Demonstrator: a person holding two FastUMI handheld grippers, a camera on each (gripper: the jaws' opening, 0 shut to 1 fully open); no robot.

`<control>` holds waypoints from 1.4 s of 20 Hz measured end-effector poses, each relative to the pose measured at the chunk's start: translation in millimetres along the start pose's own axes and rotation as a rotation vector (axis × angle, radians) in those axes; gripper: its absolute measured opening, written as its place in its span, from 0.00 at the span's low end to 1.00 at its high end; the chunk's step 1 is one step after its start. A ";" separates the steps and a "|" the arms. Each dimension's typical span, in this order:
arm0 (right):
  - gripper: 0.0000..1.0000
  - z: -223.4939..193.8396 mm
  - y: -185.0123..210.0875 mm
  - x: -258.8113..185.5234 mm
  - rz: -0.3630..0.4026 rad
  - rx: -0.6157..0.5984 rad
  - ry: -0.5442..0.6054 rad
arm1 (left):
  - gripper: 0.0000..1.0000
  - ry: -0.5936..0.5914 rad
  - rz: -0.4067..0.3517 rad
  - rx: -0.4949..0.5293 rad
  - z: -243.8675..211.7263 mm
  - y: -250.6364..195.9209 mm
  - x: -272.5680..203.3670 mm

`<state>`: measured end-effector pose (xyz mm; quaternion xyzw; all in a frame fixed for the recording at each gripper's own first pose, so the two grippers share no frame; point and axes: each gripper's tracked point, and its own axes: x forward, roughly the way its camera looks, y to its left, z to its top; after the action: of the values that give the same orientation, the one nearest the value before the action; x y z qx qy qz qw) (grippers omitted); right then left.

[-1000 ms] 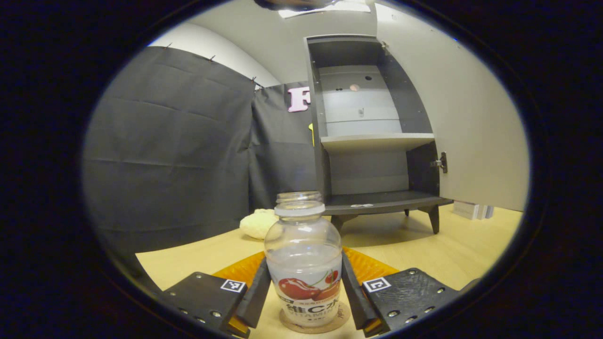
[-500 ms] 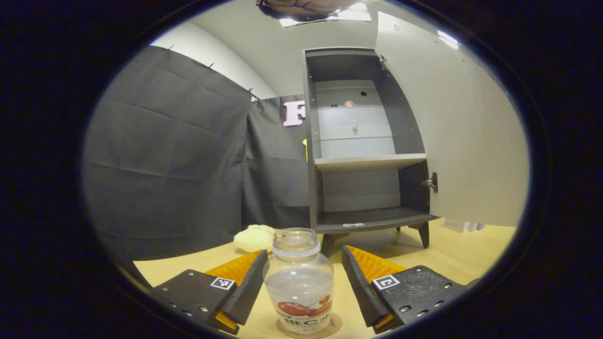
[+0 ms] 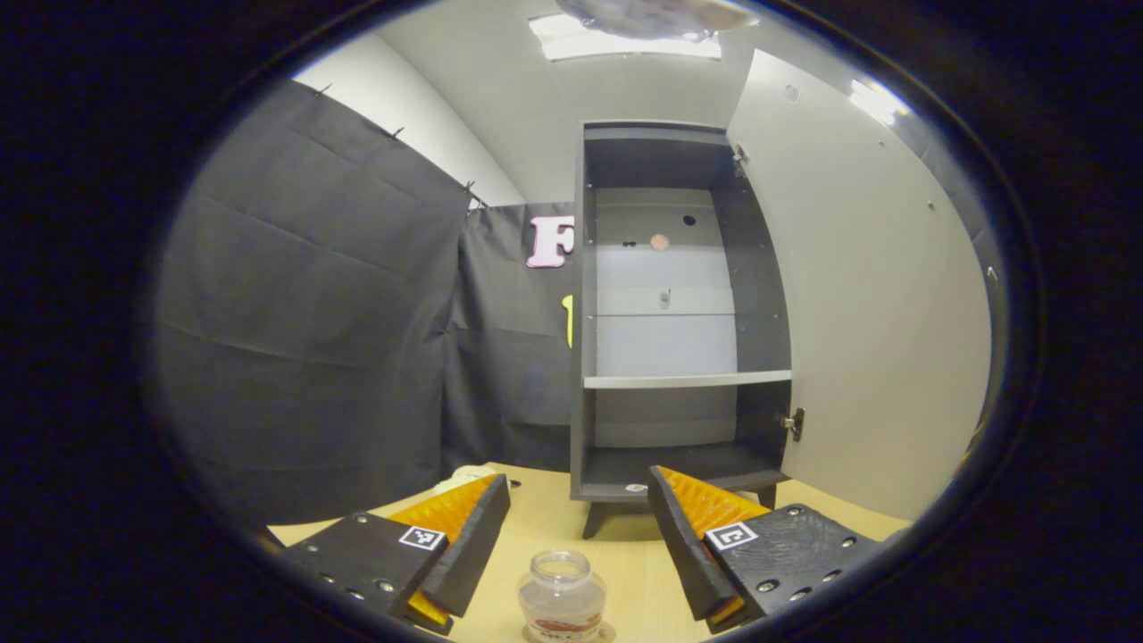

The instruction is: Open the cabinet door with the right hand, grasp the bottle in the cabinet with the left hand and place it on the coaster, then close the cabinet door with the right hand.

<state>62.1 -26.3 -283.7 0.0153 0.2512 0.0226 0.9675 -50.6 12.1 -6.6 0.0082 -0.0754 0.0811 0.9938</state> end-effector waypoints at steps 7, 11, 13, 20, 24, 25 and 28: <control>0.90 71.2 -11.4 -27.2 0.019 0.079 -0.129 | 0.86 0.014 0.012 -0.047 93.0 -15.0 -6.5; 0.89 124.6 -22.5 -50.7 0.011 0.060 -0.248 | 0.89 0.034 -0.033 -0.018 131.8 -37.3 1.2; 0.89 145.2 -24.5 -58.5 0.013 0.062 -0.281 | 0.94 0.057 -0.061 -0.046 140.7 -49.6 4.6; 0.89 210.4 -23.6 -79.0 0.047 0.111 -0.401 | 0.89 0.025 -0.096 0.031 182.0 -73.2 16.4; 0.89 229.3 -23.2 -85.9 0.040 0.121 -0.442 | 0.84 0.044 -0.138 0.028 177.6 -91.1 22.5; 0.89 233.2 -21.8 -88.7 0.041 0.119 -0.451 | 0.84 0.053 -0.147 0.040 176.2 -95.8 23.5; 0.89 246.4 -12.6 -96.9 0.049 0.097 -0.488 | 0.93 0.060 -0.212 0.059 176.4 -113.9 25.3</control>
<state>97.9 -48.4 -22.0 0.0731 0.0103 0.0297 0.9968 -33.6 -101.3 171.1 0.0427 -0.0419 -0.0219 0.9980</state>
